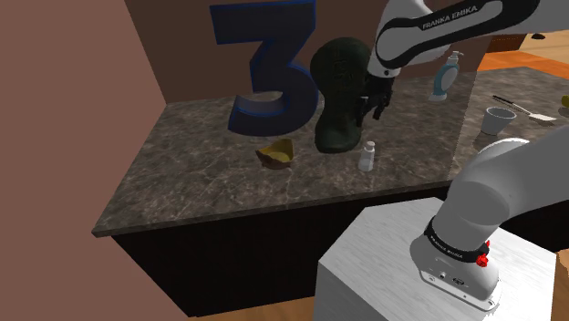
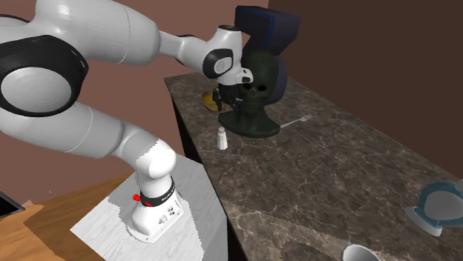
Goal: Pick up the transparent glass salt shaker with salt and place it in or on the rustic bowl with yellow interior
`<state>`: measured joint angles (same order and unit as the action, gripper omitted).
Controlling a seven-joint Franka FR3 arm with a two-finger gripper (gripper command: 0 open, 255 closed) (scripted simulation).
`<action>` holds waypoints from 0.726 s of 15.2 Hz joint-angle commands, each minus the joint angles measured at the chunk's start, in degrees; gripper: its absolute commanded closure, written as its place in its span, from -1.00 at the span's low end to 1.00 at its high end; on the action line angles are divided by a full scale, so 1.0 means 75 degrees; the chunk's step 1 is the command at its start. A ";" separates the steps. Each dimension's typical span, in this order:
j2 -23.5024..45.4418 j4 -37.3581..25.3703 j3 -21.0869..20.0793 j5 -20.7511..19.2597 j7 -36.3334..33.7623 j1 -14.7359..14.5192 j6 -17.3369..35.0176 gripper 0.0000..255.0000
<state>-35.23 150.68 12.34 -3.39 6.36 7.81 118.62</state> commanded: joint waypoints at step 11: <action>0.0646 0.0885 0.0011 0.0001 0.0076 0.0062 0.0161 -1.00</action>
<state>-30.51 157.42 12.54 -3.44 7.00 8.30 123.29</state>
